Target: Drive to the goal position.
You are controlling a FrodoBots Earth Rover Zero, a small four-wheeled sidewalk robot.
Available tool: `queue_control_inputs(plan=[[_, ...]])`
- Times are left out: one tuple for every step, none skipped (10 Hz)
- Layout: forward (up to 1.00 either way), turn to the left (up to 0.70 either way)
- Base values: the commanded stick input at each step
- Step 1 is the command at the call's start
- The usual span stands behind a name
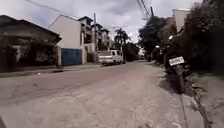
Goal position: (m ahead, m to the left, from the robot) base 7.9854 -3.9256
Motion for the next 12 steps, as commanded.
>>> queue_control_inputs(plan=[[0.70, -0.35], [0.70, -0.35], [0.70, -0.33], [0.70, -0.10], [0.70, 0.00], [0.70, 0.00], [0.70, 0.00], [0.70, 0.00], [0.70, -0.34], [0.70, -0.21], [0.70, 0.00], [0.70, 0.00]])
